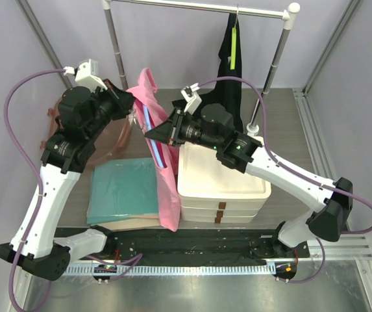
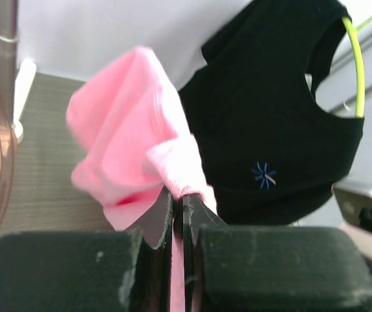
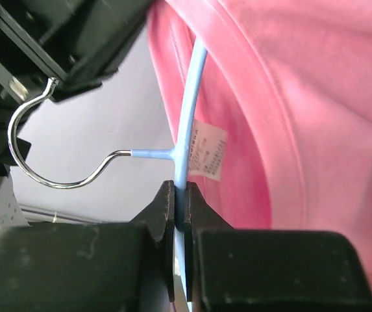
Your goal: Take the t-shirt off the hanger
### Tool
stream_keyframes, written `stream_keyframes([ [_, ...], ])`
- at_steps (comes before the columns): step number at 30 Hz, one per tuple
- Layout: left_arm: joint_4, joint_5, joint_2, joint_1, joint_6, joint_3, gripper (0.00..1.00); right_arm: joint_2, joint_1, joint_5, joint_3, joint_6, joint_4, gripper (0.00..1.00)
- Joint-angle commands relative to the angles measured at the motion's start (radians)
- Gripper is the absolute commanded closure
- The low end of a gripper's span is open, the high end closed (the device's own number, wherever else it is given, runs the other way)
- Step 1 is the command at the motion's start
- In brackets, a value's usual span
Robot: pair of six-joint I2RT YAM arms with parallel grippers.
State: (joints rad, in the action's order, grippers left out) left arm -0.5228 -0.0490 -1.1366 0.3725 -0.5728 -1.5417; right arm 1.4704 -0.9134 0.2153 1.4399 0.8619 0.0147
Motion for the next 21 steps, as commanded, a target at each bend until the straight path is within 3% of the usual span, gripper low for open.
stream_keyframes([
  [1,0.165,-0.124,-0.005,-0.001,-0.019,-0.044,1.0,-0.088,-0.001,0.038,-0.041,0.023,-0.082,0.99],
  [13,0.184,-0.192,-0.155,-0.001,0.056,-0.23,1.0,-0.159,-0.002,0.234,-0.153,-0.063,-0.105,0.99],
  [16,0.146,-0.221,-0.184,-0.001,0.073,-0.276,1.0,-0.221,-0.004,0.249,-0.248,-0.061,-0.192,0.99],
  [21,0.145,-0.233,-0.227,-0.003,0.083,-0.316,1.0,-0.242,-0.005,0.317,-0.271,-0.116,-0.124,0.99],
])
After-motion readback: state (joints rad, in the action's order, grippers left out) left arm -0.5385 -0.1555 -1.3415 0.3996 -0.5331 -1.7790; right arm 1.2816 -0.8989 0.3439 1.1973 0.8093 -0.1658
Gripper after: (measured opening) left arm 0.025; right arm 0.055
